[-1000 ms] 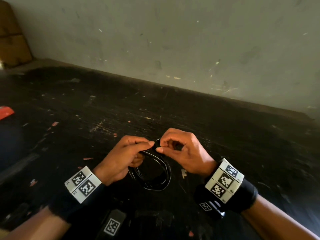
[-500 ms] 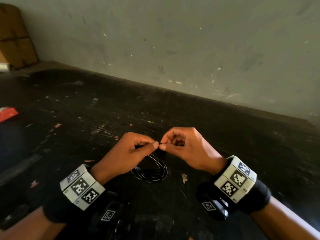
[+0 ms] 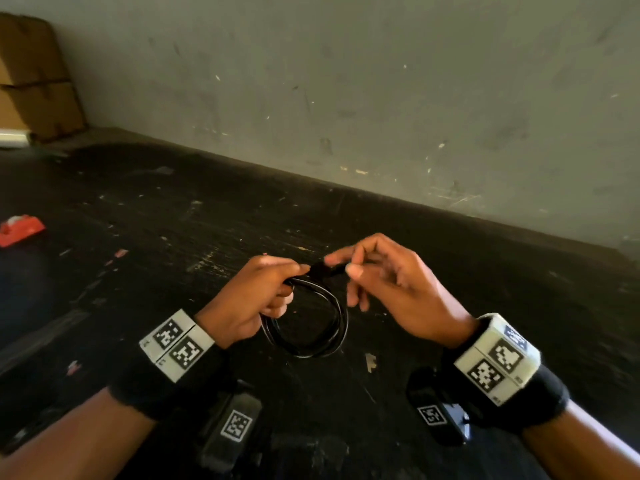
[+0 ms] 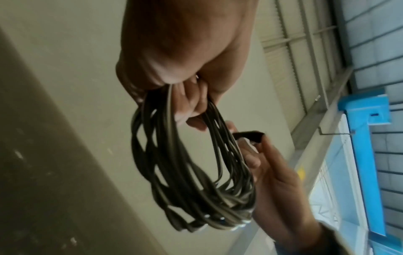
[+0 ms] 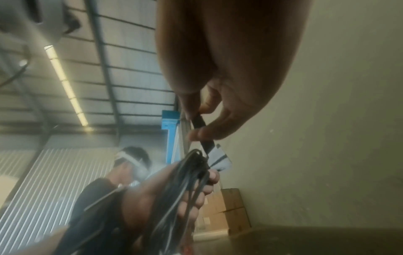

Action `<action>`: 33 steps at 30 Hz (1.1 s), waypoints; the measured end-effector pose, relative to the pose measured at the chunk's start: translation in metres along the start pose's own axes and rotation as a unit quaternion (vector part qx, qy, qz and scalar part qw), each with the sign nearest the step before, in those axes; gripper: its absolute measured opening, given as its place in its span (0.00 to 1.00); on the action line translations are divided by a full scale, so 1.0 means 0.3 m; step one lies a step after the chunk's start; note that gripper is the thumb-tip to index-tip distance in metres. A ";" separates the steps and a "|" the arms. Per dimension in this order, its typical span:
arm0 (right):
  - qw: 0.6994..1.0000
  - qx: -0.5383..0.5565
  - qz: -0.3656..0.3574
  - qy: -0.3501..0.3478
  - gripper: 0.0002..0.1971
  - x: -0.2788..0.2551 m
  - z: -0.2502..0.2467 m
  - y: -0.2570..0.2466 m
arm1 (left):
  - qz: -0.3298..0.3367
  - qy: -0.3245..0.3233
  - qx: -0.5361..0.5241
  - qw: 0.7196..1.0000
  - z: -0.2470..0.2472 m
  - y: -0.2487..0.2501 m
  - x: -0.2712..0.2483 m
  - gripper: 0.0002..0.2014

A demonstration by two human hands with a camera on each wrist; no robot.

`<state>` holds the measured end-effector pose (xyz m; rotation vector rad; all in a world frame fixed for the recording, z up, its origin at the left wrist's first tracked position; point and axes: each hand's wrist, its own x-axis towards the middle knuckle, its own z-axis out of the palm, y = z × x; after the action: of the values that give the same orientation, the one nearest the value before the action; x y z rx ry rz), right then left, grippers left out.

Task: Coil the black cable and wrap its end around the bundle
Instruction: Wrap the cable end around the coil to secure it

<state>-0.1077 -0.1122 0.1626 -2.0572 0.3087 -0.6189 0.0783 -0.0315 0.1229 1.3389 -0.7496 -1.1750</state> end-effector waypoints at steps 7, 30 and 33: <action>0.999 -0.025 0.014 -0.030 0.16 0.018 -0.069 -0.001 | -0.020 -0.041 -0.031 0.998 0.020 0.023 -0.002 0.17; 0.994 -0.101 0.008 0.034 0.06 0.022 -0.074 -0.156 | 0.068 0.112 0.060 0.990 0.059 0.041 0.012 0.14; 0.977 -0.209 0.023 -0.028 0.05 0.021 -0.016 -0.118 | 0.077 0.116 0.027 0.990 0.068 0.047 0.007 0.15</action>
<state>-0.1057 -0.0997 0.1966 -2.4567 0.4840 -0.4956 0.0629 -0.0424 0.1392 1.4088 -0.7065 -0.8658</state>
